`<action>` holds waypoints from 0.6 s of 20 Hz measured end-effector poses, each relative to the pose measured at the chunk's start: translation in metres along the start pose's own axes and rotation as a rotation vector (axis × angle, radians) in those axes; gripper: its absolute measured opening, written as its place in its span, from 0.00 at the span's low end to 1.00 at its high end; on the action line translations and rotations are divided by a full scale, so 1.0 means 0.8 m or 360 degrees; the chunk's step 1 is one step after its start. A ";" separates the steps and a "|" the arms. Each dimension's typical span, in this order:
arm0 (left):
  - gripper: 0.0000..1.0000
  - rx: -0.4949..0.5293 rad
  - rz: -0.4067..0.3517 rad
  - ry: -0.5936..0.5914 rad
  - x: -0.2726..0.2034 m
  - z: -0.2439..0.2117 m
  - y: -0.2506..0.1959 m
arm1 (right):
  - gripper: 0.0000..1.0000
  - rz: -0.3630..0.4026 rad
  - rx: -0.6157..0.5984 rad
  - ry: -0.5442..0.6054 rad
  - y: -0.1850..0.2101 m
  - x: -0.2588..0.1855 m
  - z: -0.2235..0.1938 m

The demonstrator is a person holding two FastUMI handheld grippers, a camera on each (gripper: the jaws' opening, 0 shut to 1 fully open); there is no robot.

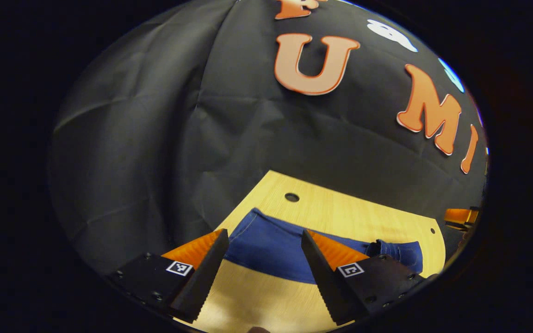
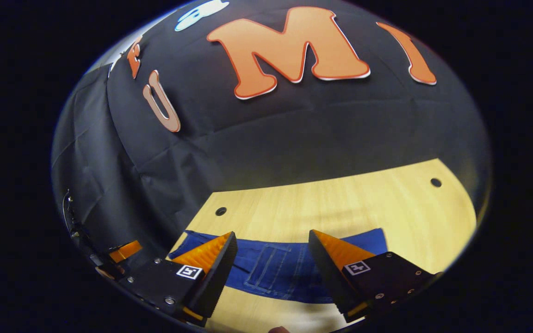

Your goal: Grasp the waist and the cuffs of the jeans and fold them to make the two legs overlap; first hold the waist and fold one-third of the jeans toward the cuffs, then hold the cuffs and fold the remaining one-third in the same direction to finish folding.

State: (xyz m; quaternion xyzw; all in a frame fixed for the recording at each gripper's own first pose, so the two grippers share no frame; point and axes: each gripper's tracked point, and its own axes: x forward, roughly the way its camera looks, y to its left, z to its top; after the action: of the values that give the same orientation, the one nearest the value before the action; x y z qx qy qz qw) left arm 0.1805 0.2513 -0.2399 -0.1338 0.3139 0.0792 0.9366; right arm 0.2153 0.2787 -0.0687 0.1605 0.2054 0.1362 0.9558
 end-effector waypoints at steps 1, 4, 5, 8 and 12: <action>0.98 -0.0040 -0.0001 0.0052 0.006 -0.010 0.005 | 0.96 -0.0025 -0.0030 -0.0038 -0.006 -0.005 0.011; 0.98 -0.0185 -0.0013 0.0217 0.029 -0.041 0.012 | 0.96 -0.0099 -0.0100 -0.0148 -0.017 -0.021 0.044; 0.98 -0.0239 -0.0026 0.0277 0.035 -0.053 0.017 | 0.97 -0.0120 -0.0114 -0.0184 -0.020 -0.027 0.055; 0.97 -0.0462 -0.0061 0.0447 0.056 -0.086 0.026 | 0.96 -0.0167 -0.0139 -0.0273 -0.023 -0.050 0.082; 0.98 -0.0698 -0.0062 0.0677 0.067 -0.127 0.029 | 0.96 -0.0255 -0.0203 -0.0363 -0.028 -0.076 0.110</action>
State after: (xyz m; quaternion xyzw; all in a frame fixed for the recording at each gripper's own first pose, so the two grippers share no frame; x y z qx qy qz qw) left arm 0.1599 0.2463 -0.3555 -0.3523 0.4757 0.0975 0.8000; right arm 0.2051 0.2162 0.0206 0.0971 0.0986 0.0532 0.9890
